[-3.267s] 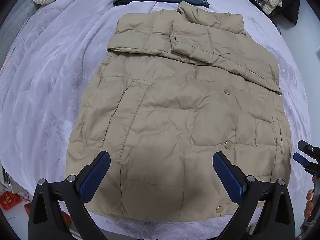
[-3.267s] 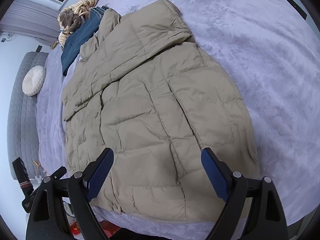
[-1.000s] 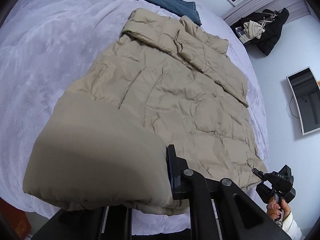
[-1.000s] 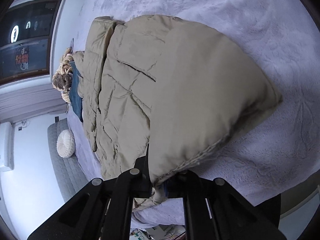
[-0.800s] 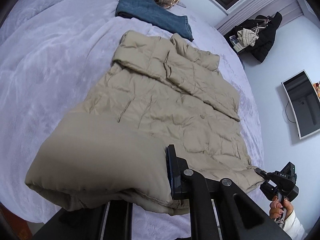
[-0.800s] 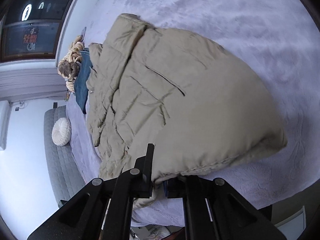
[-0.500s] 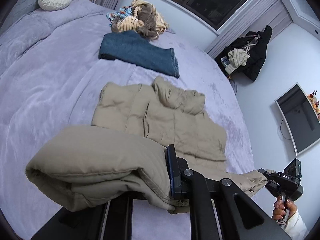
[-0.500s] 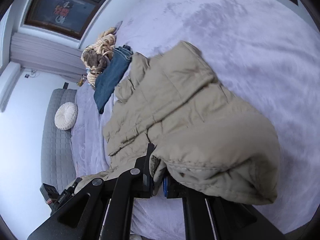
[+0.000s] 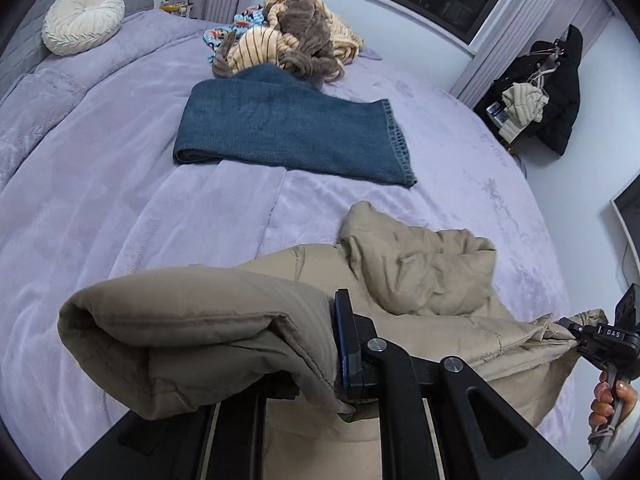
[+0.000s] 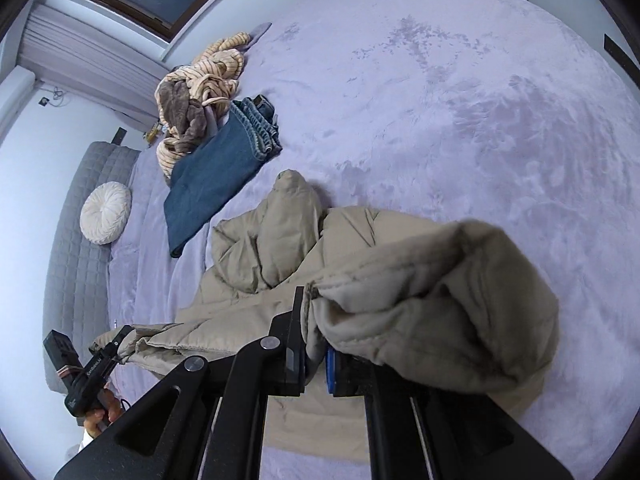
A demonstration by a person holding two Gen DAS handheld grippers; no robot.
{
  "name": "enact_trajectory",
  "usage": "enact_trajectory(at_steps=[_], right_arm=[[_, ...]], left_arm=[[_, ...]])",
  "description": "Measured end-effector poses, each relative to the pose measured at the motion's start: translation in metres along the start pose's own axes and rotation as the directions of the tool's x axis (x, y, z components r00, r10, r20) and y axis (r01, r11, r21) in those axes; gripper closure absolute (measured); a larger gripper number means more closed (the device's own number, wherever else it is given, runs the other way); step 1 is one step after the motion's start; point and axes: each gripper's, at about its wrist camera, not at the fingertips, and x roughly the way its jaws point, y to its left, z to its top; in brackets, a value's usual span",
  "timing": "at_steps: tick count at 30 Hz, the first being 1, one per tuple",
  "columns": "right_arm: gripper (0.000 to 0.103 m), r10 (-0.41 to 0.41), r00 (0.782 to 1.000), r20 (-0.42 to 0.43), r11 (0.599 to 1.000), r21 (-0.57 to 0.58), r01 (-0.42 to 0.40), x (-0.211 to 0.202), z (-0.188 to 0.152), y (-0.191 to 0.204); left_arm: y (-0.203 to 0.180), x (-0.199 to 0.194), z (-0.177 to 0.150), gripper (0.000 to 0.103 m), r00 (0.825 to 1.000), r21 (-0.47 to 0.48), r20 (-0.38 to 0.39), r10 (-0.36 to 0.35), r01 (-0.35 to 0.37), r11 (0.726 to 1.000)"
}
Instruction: Fold large clothes
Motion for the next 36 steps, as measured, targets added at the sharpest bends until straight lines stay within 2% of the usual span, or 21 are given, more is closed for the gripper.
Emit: enact_trajectory(at_steps=[4,7,11,15,16,17,18,19,20,21,24,25,26,27,28,29,31,33,36], right_arm=[[0.096,-0.019,1.000,-0.009,0.999,0.051,0.019,0.058,0.016,-0.023],[0.096,-0.021,1.000,-0.017,0.996,0.086,0.023,0.094,0.021,-0.041],[0.096,0.008,1.000,-0.005,0.995,0.098,-0.007,0.118,0.025,-0.053],[0.095,0.031,1.000,0.002,0.993,0.110,-0.031,0.121,0.028,-0.056],[0.094,0.033,0.999,0.000,0.993,0.112,-0.033,0.119,0.029,-0.056],[0.091,0.035,0.999,-0.004,0.993,0.114,-0.034,0.117,0.029,-0.055],[0.083,0.039,0.999,-0.005,0.993,0.114,-0.038,0.113,0.030,-0.053],[0.075,0.043,0.999,-0.005,0.993,0.109,-0.042,0.108,0.030,-0.050],[0.047,0.051,0.999,0.002,0.994,0.099,-0.051,0.101,0.031,-0.046],[0.025,0.062,0.998,0.014,0.995,0.084,-0.063,0.095,0.031,-0.042],[0.022,0.049,0.998,0.044,0.999,0.006,-0.049,0.076,0.030,-0.022],[0.022,0.045,0.998,0.042,0.999,-0.019,-0.045,0.071,0.028,-0.014],[0.030,0.043,0.998,0.038,0.998,-0.036,-0.042,0.070,0.025,-0.008],[0.063,0.046,0.999,0.019,0.997,-0.067,-0.045,0.073,0.020,0.000],[0.083,0.048,0.999,-0.012,0.994,-0.099,-0.049,0.080,0.016,0.009],[0.095,0.041,0.998,-0.047,0.990,-0.132,-0.047,0.090,0.012,0.018],[0.095,0.026,0.995,-0.095,0.978,-0.204,-0.045,0.114,0.004,0.033],[0.096,-0.023,0.994,-0.107,0.962,-0.273,-0.007,0.141,-0.002,0.044],[0.103,-0.067,0.995,-0.077,0.956,-0.292,0.041,0.171,0.004,0.042]], left_arm=[[0.007,0.065,0.002,0.088,0.997,0.038,-0.059,0.051,-0.049,0.998],[0.010,0.100,0.001,0.088,0.995,0.055,-0.073,0.069,-0.065,0.996],[0.010,0.119,0.002,0.088,0.994,0.060,-0.074,0.077,-0.072,0.996],[0.007,0.114,0.004,0.088,0.994,0.077,-0.066,0.086,-0.081,0.994],[0.006,0.109,0.003,0.084,0.994,0.084,-0.059,0.091,-0.086,0.993],[0.005,0.103,0.003,0.079,0.995,0.086,-0.049,0.087,-0.082,0.993],[0.004,0.095,0.002,0.056,0.996,0.087,-0.038,0.076,-0.073,0.994],[0.002,0.087,0.002,0.019,0.997,0.094,-0.021,0.077,-0.075,0.993],[-0.001,0.077,0.001,0.008,0.995,0.108,0.017,0.097,-0.099,0.989],[-0.004,0.069,0.000,0.005,0.993,0.123,0.052,0.109,-0.114,0.986],[-0.011,0.054,0.002,0.005,0.991,0.138,0.083,0.107,-0.118,0.983],[-0.013,0.052,0.003,0.006,0.992,0.134,0.088,0.086,-0.098,0.986],[-0.018,0.052,0.004,0.008,0.996,0.137,0.078,0.045,-0.056,0.989],[-0.024,0.055,0.003,0.027,0.998,0.151,0.061,0.001,-0.010,0.989],[-0.033,0.059,0.001,0.039,0.999,0.175,0.040,-0.026,0.019,0.984],[-0.044,0.068,-0.003,0.042,0.999,0.209,0.020,-0.035,0.030,0.977],[-0.065,0.089,-0.014,0.045,1.000,0.273,0.000,-0.014,0.013,0.962],[-0.077,0.115,-0.021,0.045,0.999,0.311,-0.007,0.035,-0.031,0.950],[-0.074,0.142,-0.019,0.045,0.997,0.298,0.006,0.080,-0.078,0.951]])
